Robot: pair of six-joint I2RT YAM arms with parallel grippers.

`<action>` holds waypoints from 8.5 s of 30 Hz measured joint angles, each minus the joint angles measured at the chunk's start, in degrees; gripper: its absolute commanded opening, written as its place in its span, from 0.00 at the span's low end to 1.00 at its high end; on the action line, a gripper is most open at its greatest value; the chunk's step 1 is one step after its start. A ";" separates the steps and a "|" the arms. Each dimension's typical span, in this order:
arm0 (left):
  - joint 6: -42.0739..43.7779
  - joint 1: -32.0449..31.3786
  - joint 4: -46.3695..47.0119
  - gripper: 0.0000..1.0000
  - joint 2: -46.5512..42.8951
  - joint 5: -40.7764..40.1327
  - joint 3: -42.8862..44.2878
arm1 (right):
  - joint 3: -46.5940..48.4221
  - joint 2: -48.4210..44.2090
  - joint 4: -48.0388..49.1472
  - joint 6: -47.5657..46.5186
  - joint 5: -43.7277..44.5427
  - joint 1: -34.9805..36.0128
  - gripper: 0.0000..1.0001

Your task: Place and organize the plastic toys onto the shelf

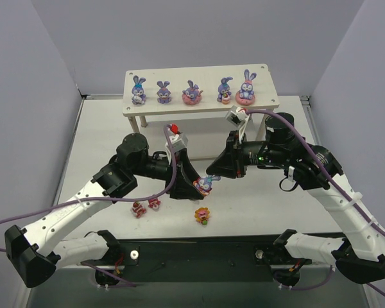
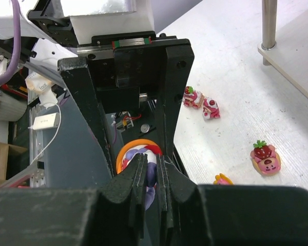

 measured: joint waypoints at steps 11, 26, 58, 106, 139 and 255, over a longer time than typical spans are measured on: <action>1.75 -1.25 -3.48 0.00 0.22 -7.21 0.24 | 0.00 -0.13 -0.11 1.16 6.82 0.39 0.67; 3.93 -1.79 0.26 0.00 -12.79 -41.16 -1.51 | -6.25 -3.63 15.82 11.28 22.36 2.47 0.77; 17.59 -6.19 3.61 0.00 -9.66 -60.33 -1.49 | 10.95 13.94 12.83 14.21 47.98 14.64 0.54; 14.38 -7.30 -3.39 0.97 -22.01 -64.78 -2.05 | 10.82 8.57 8.15 -10.88 68.35 2.25 0.00; 12.96 -7.30 -10.08 0.97 -21.33 -68.54 -3.02 | 0.55 9.27 28.24 -16.79 46.75 -26.53 0.00; -8.00 -7.28 -37.83 0.97 -32.96 -90.99 -3.26 | -43.52 -14.49 19.87 18.27 47.67 18.62 0.85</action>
